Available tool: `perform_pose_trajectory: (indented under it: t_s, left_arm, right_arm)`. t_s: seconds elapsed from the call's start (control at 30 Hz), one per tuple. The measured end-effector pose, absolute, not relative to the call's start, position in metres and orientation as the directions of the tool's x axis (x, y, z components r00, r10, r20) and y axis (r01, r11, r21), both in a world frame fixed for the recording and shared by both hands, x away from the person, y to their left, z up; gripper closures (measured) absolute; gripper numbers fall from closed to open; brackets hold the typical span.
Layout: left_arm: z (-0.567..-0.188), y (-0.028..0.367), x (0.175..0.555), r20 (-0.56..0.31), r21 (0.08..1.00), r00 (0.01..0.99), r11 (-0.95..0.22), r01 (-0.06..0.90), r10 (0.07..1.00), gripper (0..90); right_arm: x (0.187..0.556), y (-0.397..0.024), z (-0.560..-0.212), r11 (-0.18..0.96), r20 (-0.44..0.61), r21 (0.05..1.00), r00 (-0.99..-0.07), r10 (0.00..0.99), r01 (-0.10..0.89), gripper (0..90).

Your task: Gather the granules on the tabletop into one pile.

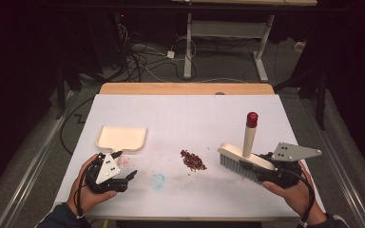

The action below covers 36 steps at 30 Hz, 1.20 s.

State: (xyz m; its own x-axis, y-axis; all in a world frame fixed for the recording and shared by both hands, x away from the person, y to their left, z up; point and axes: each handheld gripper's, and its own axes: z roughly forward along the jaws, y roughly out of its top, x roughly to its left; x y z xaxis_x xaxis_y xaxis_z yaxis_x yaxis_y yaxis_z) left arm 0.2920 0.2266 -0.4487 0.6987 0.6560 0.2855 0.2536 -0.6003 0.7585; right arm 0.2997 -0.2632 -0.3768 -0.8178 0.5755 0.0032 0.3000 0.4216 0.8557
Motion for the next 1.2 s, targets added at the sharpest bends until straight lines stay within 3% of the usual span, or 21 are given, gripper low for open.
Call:
perform_pose_trajectory:
  t_s: [0.3, 0.53, 0.73, 0.87, 1.0, 1.07, 1.1, 1.13, 1.2]
  left_arm:
    - [-0.448, 0.224, 0.291, 0.279, 0.759, 0.704, -0.599, 0.255, 0.653, 20.7]
    - [-0.451, 0.223, 0.295, 0.274, 0.747, 0.710, -0.608, 0.267, 0.649, 20.8]
    - [-0.453, 0.221, 0.294, 0.274, 0.742, 0.714, -0.614, 0.269, 0.644, 21.1]
    - [-0.455, 0.220, 0.296, 0.270, 0.734, 0.720, -0.621, 0.276, 0.639, 21.1]
    - [-0.457, 0.219, 0.296, 0.268, 0.723, 0.730, -0.632, 0.279, 0.629, 21.1]
    - [-0.458, 0.218, 0.295, 0.269, 0.720, 0.732, -0.636, 0.279, 0.626, 21.1]
    - [-0.458, 0.218, 0.295, 0.268, 0.720, 0.733, -0.635, 0.279, 0.626, 21.1]
    - [-0.458, 0.218, 0.295, 0.269, 0.720, 0.733, -0.636, 0.278, 0.624, 21.1]
    - [-0.458, 0.218, 0.296, 0.269, 0.718, 0.733, -0.637, 0.279, 0.624, 21.1]
  right_arm:
    - [0.320, -0.280, -0.401, 0.464, 0.180, 0.750, -0.820, 0.544, 0.472, 67.2]
    - [0.349, -0.289, -0.412, 0.495, 0.171, 0.708, -0.803, 0.572, 0.503, 66.8]
    - [0.382, -0.295, -0.406, 0.606, 0.090, 0.637, -0.827, 0.555, 0.476, 56.2]
    - [0.403, -0.297, -0.410, 0.608, 0.057, 0.617, -0.800, 0.598, 0.499, 47.4]
    - [0.419, -0.306, -0.416, 0.589, 0.107, 0.603, -0.786, 0.608, 0.538, 42.6]
    - [0.423, -0.310, -0.417, 0.581, 0.086, 0.600, -0.766, 0.637, 0.550, 43.8]
    - [0.425, -0.314, -0.417, 0.567, 0.069, 0.602, -0.745, 0.664, 0.562, 50.7]
    - [0.427, -0.318, -0.418, 0.543, 0.077, 0.618, -0.731, 0.678, 0.569, 50.8]
    - [0.428, -0.322, -0.418, 0.503, 0.075, 0.638, -0.697, 0.713, 0.583, 59.4]
